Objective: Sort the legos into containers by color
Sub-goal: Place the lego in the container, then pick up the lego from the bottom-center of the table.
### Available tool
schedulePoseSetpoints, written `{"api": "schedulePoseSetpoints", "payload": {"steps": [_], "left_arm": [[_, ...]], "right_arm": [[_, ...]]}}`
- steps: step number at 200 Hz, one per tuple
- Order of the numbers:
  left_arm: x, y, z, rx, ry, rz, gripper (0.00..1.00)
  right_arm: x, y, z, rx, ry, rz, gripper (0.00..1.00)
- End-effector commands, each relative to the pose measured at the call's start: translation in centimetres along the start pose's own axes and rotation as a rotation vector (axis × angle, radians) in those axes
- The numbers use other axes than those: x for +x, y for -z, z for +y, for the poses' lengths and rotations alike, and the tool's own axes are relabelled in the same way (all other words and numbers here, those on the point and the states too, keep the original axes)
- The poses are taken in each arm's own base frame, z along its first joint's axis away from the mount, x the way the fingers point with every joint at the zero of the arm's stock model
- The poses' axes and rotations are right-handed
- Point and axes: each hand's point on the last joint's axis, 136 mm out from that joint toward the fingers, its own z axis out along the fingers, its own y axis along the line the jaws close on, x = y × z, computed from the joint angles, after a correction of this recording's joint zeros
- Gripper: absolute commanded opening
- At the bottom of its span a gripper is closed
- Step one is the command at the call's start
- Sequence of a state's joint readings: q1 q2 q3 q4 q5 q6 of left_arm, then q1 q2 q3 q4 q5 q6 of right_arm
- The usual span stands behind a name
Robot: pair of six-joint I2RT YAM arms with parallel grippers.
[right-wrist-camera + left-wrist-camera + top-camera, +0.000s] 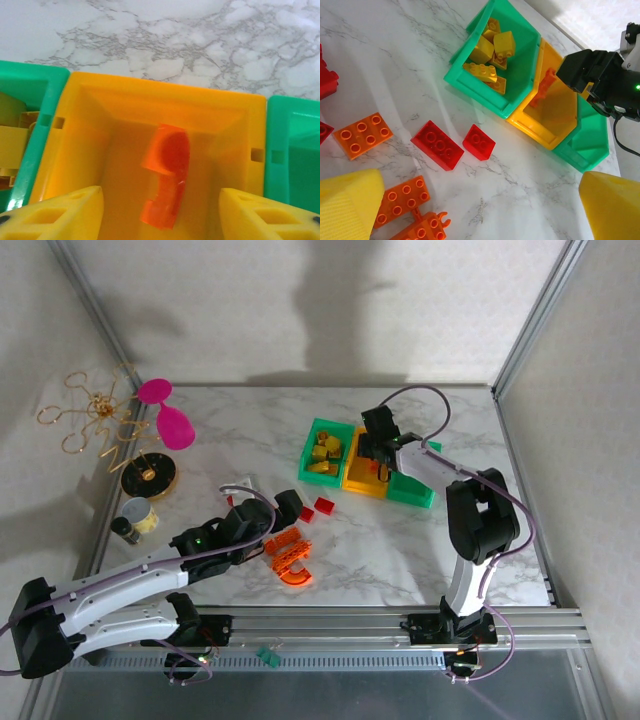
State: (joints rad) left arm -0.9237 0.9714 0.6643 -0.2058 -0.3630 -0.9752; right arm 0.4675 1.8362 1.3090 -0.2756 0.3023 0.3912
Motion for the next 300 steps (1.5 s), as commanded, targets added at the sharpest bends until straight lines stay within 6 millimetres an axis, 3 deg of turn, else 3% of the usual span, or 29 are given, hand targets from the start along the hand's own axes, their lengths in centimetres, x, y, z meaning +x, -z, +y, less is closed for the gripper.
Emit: {"api": "schedulePoseSetpoints", "payload": {"steps": [1, 42, 77, 110, 164, 215, 267, 300], "left_arm": [[-0.7, 0.1, -0.2, 0.007, 0.01, -0.014, 1.0], [-0.7, 0.3, 0.0, 0.003, 0.021, -0.014, 1.0], [-0.7, 0.9, 0.7, 0.0, 0.045, -0.011, 1.0], [-0.2, 1.7, 2.3, -0.034, 0.054, 0.005, 1.0], [0.1, 3.8, 6.3, -0.125, 0.055, 0.017, 1.0], [0.6, 5.1, 8.0, -0.169, 0.077, 0.049, 1.0], [1.3, 5.4, 9.1, -0.228, 0.067, 0.083, 1.0], [1.2, 5.7, 9.7, -0.259, 0.072, 0.082, 1.0]], "right_arm": [[-2.0, 1.9, 1.8, -0.085, 0.016, -0.051, 0.62], [0.3, 5.0, 2.7, -0.151, 0.054, -0.046, 0.65], [3.1, 8.6, 4.7, -0.236, 0.133, -0.035, 0.69], [6.8, 11.4, 5.8, -0.287, 0.216, -0.005, 0.75], [14.6, 15.8, 9.4, -0.448, 0.424, 0.08, 0.8], [21.3, 19.2, 12.9, -0.691, 0.647, 0.156, 0.79], [26.7, 20.6, 16.5, -0.804, 0.866, 0.207, 0.74], [29.1, 20.7, 18.2, -0.862, 0.981, 0.216, 0.7]]}}
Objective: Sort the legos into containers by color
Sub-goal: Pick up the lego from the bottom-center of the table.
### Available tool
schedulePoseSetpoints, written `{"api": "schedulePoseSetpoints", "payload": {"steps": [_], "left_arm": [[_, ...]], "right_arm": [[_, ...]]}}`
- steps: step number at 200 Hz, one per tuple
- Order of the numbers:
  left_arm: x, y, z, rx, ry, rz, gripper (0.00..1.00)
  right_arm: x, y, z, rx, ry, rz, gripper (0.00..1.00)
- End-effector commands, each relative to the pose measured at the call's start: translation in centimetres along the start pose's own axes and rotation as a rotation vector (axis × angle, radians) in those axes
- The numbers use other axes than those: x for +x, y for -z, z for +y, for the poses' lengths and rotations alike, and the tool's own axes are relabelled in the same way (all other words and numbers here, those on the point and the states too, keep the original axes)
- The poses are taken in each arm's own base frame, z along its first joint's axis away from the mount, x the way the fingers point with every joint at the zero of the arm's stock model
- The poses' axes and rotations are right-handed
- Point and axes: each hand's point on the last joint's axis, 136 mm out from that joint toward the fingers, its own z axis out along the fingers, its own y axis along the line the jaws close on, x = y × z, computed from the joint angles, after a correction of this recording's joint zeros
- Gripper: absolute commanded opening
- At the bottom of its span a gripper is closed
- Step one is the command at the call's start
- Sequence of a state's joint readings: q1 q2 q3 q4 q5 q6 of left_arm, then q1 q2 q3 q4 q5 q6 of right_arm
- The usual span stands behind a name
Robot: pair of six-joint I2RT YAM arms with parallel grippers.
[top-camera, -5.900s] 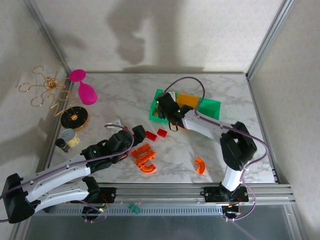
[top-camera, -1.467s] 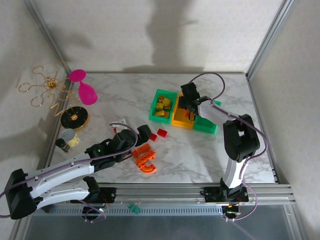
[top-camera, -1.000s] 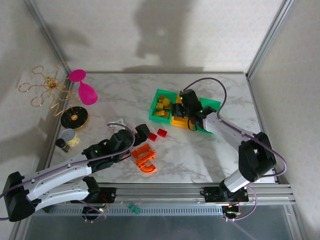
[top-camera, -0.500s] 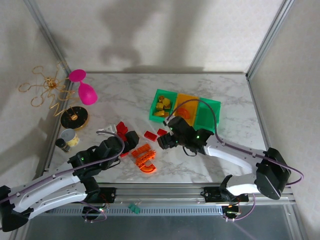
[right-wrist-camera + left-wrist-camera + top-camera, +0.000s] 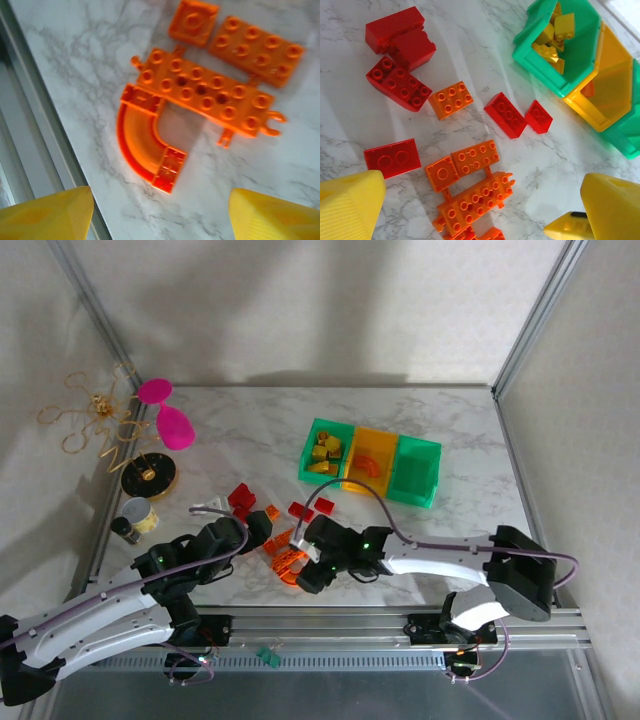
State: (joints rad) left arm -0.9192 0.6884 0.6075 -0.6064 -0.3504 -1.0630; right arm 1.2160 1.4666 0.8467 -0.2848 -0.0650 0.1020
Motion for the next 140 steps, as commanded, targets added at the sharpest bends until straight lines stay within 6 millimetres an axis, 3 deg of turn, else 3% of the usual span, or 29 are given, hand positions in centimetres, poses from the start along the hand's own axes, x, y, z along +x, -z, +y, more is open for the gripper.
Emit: {"api": "schedulePoseSetpoints", "payload": {"steps": [1, 58, 101, 140], "left_arm": [[0.2, 0.5, 2.8, -0.12, 0.066, 0.01, 1.0], [-1.1, 1.9, 3.9, -0.14, 0.108, -0.047, 1.0], [-1.6, 2.5, 4.8, -0.177, 0.12, -0.07, 0.99], [-1.9, 2.7, 4.7, -0.161, 0.141, -0.087, 1.0]], "right_arm": [[-1.6, -0.6, 1.9, -0.061, 0.112, -0.033, 0.7], [-1.7, -3.0, 3.4, -0.128, 0.25, -0.031, 0.72], [-0.9, -5.1, 2.5, -0.086, 0.268, 0.035, 0.74], [-0.4, -6.3, 2.0, -0.068, 0.276, 0.07, 0.68]]}}
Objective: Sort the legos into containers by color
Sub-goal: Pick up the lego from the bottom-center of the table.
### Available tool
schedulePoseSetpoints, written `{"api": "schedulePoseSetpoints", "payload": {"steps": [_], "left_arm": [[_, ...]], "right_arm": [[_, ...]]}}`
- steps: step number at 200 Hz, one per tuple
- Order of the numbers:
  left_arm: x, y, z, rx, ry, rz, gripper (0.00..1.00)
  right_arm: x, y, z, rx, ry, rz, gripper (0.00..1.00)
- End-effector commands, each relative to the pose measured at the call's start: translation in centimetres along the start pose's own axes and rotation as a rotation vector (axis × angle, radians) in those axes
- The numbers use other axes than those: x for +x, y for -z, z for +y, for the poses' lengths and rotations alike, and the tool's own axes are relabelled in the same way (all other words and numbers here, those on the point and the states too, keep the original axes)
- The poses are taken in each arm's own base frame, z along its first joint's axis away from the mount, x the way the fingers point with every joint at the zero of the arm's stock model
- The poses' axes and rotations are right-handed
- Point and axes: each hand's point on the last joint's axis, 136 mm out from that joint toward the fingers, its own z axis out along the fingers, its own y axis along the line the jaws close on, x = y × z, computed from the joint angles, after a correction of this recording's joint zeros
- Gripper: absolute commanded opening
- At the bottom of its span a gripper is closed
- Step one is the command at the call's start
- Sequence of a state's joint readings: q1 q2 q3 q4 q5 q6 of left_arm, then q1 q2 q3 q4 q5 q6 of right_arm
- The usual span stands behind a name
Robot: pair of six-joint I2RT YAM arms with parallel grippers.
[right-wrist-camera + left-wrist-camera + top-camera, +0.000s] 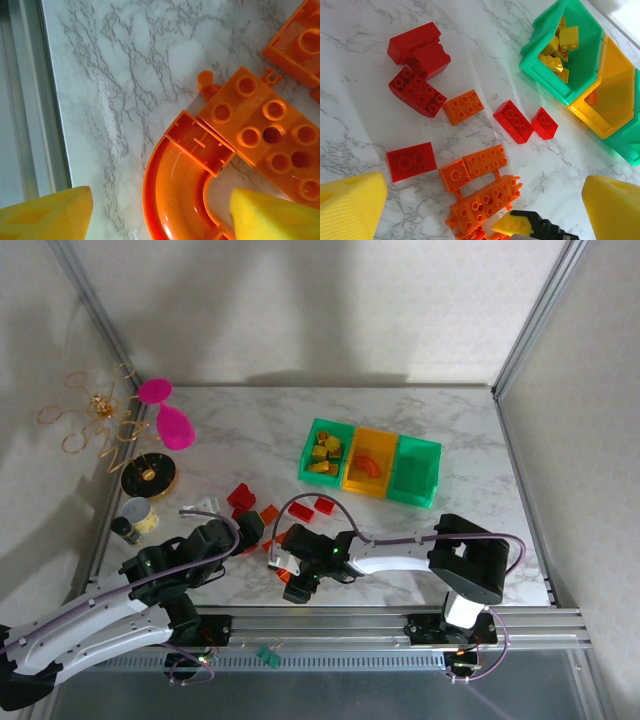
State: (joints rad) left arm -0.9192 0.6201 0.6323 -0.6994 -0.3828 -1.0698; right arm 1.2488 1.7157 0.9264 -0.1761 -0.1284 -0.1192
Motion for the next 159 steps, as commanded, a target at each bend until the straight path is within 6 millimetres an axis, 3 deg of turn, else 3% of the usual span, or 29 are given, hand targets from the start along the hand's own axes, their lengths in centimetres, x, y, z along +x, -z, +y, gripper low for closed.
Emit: {"api": "schedulePoseSetpoints", "payload": {"steps": [1, 72, 135, 159], "left_arm": [[-0.9, 1.1, 3.7, -0.15, 0.132, -0.056, 1.0], [-1.4, 1.3, 3.5, -0.138, 0.144, -0.072, 1.0], [-1.6, 1.6, 3.7, -0.139, 0.143, -0.078, 1.0], [-1.7, 1.7, 3.5, -0.126, 0.154, -0.083, 1.0]], "right_arm": [[-0.5, -0.5, 0.0, 0.013, 0.034, 0.008, 0.68], [1.5, -2.4, -1.3, 0.071, 0.007, 0.112, 0.53], [3.1, -1.7, -1.8, 0.121, -0.072, 0.141, 0.39], [2.6, -1.0, -1.7, 0.121, -0.105, 0.099, 0.37]]}}
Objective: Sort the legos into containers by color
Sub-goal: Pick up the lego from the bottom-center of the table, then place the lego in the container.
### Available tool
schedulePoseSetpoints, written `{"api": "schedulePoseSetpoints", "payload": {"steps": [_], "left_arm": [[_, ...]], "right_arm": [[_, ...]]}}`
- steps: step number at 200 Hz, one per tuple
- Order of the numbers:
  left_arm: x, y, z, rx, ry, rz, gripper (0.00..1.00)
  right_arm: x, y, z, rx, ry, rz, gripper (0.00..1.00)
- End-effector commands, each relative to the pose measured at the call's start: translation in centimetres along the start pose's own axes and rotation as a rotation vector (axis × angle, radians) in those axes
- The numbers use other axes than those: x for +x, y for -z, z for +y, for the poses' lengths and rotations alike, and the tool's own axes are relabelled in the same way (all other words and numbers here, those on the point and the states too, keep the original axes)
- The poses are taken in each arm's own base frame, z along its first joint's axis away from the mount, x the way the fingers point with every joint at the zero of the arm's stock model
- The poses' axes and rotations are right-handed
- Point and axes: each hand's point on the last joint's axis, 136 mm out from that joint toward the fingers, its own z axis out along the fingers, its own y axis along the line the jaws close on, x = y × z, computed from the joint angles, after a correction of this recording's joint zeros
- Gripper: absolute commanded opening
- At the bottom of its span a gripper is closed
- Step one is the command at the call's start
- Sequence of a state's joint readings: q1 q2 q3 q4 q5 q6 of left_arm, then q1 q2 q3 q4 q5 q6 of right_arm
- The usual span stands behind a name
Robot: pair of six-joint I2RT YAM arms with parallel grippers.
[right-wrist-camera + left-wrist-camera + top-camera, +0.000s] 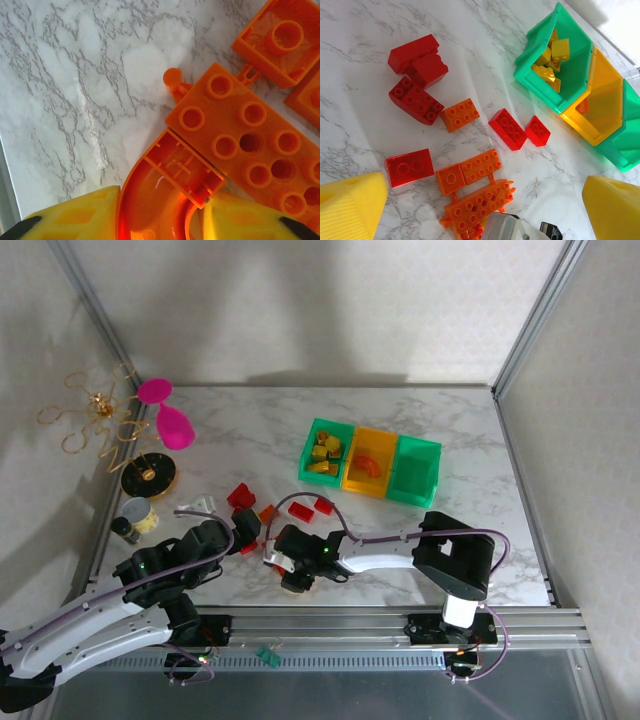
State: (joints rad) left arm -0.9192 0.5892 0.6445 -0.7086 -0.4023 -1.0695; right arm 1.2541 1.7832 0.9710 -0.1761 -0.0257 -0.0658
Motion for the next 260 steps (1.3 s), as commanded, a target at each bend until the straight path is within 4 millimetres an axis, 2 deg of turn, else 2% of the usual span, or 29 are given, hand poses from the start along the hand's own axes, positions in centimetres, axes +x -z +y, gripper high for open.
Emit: {"api": "schedulePoseSetpoints", "payload": {"steps": [1, 28, 66, 87, 108, 135, 161, 177, 181, 195, 220, 245, 260], "left_arm": [[-0.9, 1.0, 3.7, -0.147, 0.136, -0.056, 1.0], [-0.9, 1.0, 3.5, -0.142, 0.139, -0.053, 1.0], [-0.8, 0.8, 3.0, -0.124, 0.135, -0.042, 1.0], [-0.7, 0.6, 2.4, -0.11, 0.126, -0.034, 1.0], [-0.5, 0.1, 1.5, -0.089, 0.113, -0.025, 1.0], [0.1, -1.1, -0.2, -0.062, 0.083, 0.001, 1.0], [0.7, -2.5, -1.9, -0.036, 0.053, 0.017, 1.0], [1.0, -3.3, -3.6, 0.008, 0.039, 0.028, 1.0], [1.0, -3.5, -4.0, 0.016, 0.037, 0.029, 1.0], [1.2, -4.2, -5.1, 0.033, 0.021, 0.034, 1.0], [1.2, -5.4, -7.0, 0.043, -0.015, 0.038, 1.0], [1.2, -6.3, -8.6, 0.051, -0.043, 0.038, 1.0], [1.0, -6.5, -9.0, 0.05, -0.052, 0.024, 1.0]], "right_arm": [[2.7, 0.3, -0.1, 0.023, -0.053, 0.069, 0.37], [1.4, 1.5, 0.2, 0.008, -0.091, 0.014, 0.35], [0.0, 4.2, -0.8, 0.002, -0.177, -0.068, 0.35], [-0.4, 6.4, -2.3, 0.006, -0.238, -0.12, 0.35], [-0.5, 8.5, -4.6, 0.033, -0.312, -0.171, 0.35], [-0.4, 11.5, -9.8, 0.102, -0.463, -0.251, 0.35], [0.3, 14.4, -16.2, 0.228, -0.611, -0.314, 0.35], [1.0, 15.8, -19.9, 0.324, -0.672, -0.318, 0.35], [1.7, 16.4, -21.7, 0.366, -0.71, -0.32, 0.35], [2.4, 17.7, -25.0, 0.432, -0.772, -0.339, 0.34], [3.6, 18.7, -29.9, 0.529, -0.849, -0.357, 0.34], [5.0, 18.4, -34.1, 0.612, -0.899, -0.331, 0.35], [5.2, 17.7, -35.8, 0.615, -0.904, -0.319, 0.38]]}}
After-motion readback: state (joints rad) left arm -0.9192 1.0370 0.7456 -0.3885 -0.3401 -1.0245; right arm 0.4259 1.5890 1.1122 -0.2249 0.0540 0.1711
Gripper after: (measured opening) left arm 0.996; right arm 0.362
